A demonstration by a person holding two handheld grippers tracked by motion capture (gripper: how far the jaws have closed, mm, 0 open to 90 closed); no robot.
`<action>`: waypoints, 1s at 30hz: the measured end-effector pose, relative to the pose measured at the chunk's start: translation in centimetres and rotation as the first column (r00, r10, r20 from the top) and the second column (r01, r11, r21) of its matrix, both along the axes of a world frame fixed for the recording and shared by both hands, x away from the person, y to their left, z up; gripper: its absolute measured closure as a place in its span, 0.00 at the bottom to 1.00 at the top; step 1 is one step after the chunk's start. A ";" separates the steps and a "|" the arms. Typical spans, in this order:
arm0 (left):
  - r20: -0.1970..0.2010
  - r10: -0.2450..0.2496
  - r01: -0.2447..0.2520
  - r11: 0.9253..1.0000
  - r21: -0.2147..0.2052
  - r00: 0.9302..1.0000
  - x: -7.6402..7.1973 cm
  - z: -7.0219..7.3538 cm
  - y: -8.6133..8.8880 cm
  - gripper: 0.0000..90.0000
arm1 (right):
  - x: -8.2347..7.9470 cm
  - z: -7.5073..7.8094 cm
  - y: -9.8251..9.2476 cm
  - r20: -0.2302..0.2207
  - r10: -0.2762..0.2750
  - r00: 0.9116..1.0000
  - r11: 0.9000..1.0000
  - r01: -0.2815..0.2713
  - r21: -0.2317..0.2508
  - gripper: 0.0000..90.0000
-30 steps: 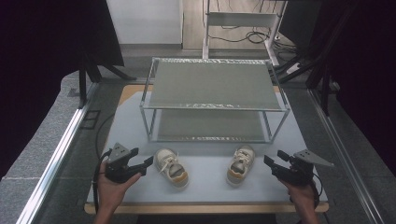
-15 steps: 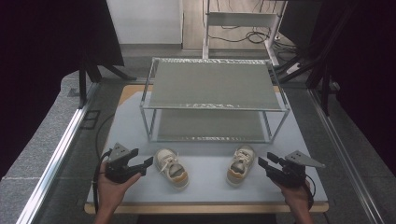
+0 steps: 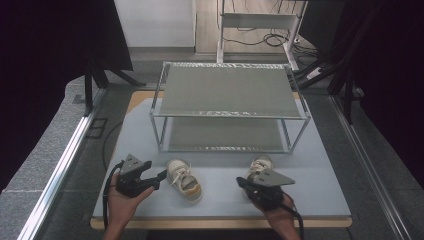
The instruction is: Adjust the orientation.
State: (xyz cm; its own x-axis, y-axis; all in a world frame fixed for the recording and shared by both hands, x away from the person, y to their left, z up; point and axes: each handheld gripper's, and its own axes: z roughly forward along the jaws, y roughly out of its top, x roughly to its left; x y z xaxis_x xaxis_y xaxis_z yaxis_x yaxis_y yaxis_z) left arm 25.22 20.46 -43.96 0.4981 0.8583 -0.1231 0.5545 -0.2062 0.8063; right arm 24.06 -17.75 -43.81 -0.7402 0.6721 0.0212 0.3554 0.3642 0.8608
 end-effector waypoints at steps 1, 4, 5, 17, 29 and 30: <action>-0.002 0.000 0.000 1.000 0.001 1.000 0.0 -0.1 0.0 0.36 | -0.1 -0.1 1.0 -0.009 0.027 1.000 1.000 -0.027 -0.009 1.00; -0.006 0.002 -0.002 1.000 -0.002 1.000 0.0 -0.2 0.2 0.36 | -0.5 -0.9 4.1 -0.057 0.118 0.991 0.993 -0.119 -0.014 1.00; -0.008 0.006 -0.006 1.000 -0.005 1.000 0.0 -0.2 0.3 0.36 | -0.8 -1.5 5.5 -0.081 0.154 0.985 0.987 -0.157 -0.031 1.00; -0.008 0.021 -0.021 1.000 -0.015 1.000 -0.1 -0.1 0.9 0.36 | 0.3 -3.5 8.5 -0.112 0.107 0.988 0.987 -0.119 -0.106 1.00; -0.017 0.018 -0.019 0.999 -0.051 1.000 0.0 -0.2 1.4 0.36 | 0.3 -4.6 11.0 -0.140 0.233 0.962 0.966 -0.246 -0.083 1.00; -0.015 0.019 -0.020 0.999 -0.049 1.000 0.0 -0.2 1.5 0.36 | 0.1 -4.6 11.6 -0.139 0.249 0.959 0.962 -0.262 -0.083 0.99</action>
State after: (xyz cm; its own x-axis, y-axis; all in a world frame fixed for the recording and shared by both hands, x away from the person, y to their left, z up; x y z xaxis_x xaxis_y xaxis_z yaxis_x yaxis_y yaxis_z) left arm 25.21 21.92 -44.13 0.4790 0.8607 -0.1727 0.5698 -0.1552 0.8070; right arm 24.16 -6.20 -48.41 -0.8829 0.4646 0.0683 0.3428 0.5382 0.7700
